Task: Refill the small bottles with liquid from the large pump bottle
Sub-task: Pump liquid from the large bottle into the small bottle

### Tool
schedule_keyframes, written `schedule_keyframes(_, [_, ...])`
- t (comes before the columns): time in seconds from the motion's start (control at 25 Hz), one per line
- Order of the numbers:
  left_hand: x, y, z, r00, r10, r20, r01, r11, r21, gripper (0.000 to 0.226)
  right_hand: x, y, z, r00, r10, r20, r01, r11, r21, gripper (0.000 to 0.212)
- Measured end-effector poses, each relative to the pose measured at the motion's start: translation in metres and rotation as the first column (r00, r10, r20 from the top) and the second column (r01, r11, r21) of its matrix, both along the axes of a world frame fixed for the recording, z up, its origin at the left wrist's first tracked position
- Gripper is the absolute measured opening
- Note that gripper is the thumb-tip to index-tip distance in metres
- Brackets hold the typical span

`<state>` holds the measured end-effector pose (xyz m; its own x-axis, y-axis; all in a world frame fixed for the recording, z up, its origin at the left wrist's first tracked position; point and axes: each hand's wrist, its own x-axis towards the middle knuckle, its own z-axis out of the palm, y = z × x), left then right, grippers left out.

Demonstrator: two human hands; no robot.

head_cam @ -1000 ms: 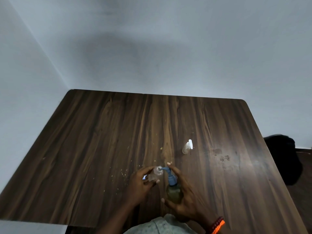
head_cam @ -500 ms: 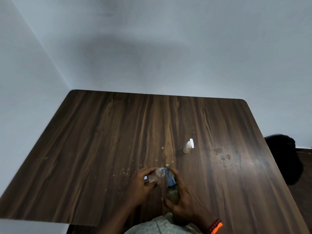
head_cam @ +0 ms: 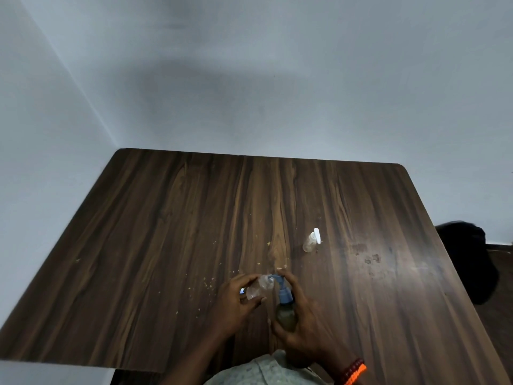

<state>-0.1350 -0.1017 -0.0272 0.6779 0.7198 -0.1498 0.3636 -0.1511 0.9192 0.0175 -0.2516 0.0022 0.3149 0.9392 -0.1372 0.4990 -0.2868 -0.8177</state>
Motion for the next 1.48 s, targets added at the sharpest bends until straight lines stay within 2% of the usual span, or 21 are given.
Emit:
schedule_keyframes(0.12, [0.001,0.0,0.002,1.0,0.008,0.005,-0.008,1.0,0.009,0.036,0.0,0.0,0.001,0.999,0.039,-0.01,-0.039,0.999,0.001,0.09])
schedule_keyframes(0.28, [0.001,-0.001,-0.003,1.0,-0.024,0.003,0.024,1.0,0.011,0.035,-0.001,-0.002,0.001,1.0,0.005,0.0,-0.005,0.997,-0.072,0.08])
schedule_keyframes(0.48, [0.002,-0.001,-0.006,1.0,-0.007,-0.005,0.007,1.0,-0.021,0.039,-0.001,0.0,0.004,1.0,-0.021,-0.022,0.02,1.0,-0.022,0.096])
schedule_keyframes(0.72, [0.001,-0.002,0.001,0.999,-0.033,0.0,0.033,0.999,-0.002,0.039,0.001,-0.004,0.0,0.999,0.003,-0.037,-0.005,0.998,-0.057,0.081])
schedule_keyframes(1.04, [0.001,-0.003,0.006,0.999,-0.023,0.026,0.024,1.0,-0.009,0.04,0.001,-0.005,-0.003,0.998,0.066,-0.013,-0.066,0.997,-0.03,0.098])
schedule_keyframes(1.24, [-0.003,-0.004,-0.003,0.999,-0.044,0.032,0.045,0.998,-0.048,0.035,0.001,-0.006,-0.006,1.0,0.014,-0.017,-0.014,1.0,-0.006,0.079])
schedule_keyframes(1.48, [-0.001,-0.004,-0.001,0.999,-0.006,0.044,0.008,0.999,-0.053,0.037,0.0,-0.007,-0.006,0.997,0.07,-0.015,-0.07,0.997,-0.035,0.094])
